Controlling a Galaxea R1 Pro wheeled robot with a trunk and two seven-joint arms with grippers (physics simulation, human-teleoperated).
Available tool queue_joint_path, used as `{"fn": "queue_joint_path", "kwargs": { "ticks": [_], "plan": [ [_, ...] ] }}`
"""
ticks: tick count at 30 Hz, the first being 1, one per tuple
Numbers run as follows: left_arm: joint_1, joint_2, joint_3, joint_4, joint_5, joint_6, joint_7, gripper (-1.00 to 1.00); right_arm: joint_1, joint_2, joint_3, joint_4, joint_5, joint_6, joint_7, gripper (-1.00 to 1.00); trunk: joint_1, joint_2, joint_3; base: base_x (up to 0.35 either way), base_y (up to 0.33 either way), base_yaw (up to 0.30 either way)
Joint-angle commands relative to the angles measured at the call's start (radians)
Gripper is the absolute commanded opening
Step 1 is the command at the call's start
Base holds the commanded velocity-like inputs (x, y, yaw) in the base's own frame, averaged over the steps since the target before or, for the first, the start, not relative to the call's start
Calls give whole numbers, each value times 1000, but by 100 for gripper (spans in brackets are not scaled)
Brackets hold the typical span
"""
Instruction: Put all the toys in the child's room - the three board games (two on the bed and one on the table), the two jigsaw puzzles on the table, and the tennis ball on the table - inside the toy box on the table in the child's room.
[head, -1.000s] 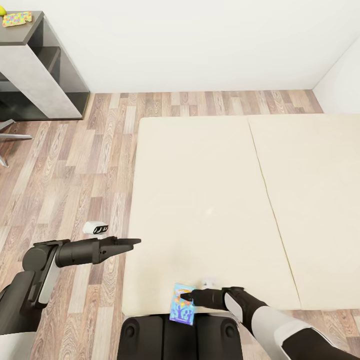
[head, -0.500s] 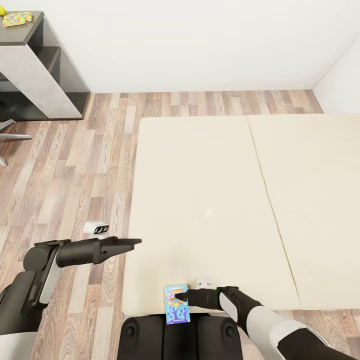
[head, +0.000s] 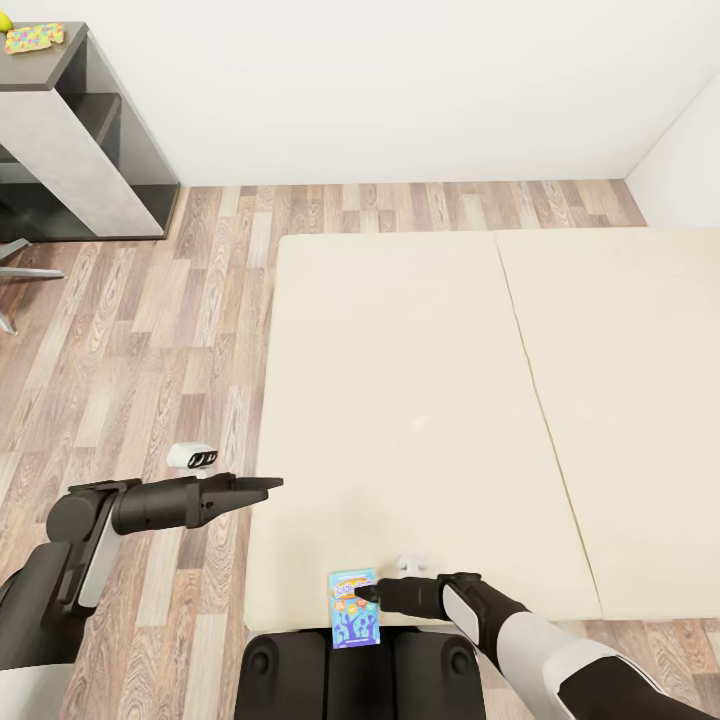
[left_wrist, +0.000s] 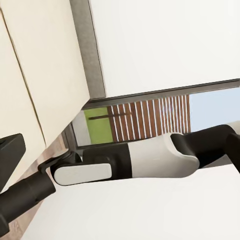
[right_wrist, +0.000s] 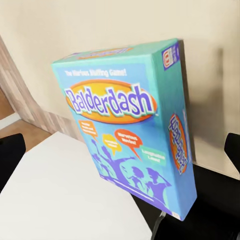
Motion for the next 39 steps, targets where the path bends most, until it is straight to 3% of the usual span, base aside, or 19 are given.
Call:
{"fn": "queue_joint_path", "kwargs": {
  "ticks": [1, 39],
  "plan": [
    [0, 1, 0, 0, -1, 11, -4, 100, 0, 0, 5, -1, -10, 6, 0, 100, 1, -1, -1, 0, 0, 0],
    [0, 3, 1, 0, -1, 11, -4, 100, 0, -3, 6, -1, -11, 4, 2, 100, 1, -1, -6, 0, 0, 0]
  ]
}}
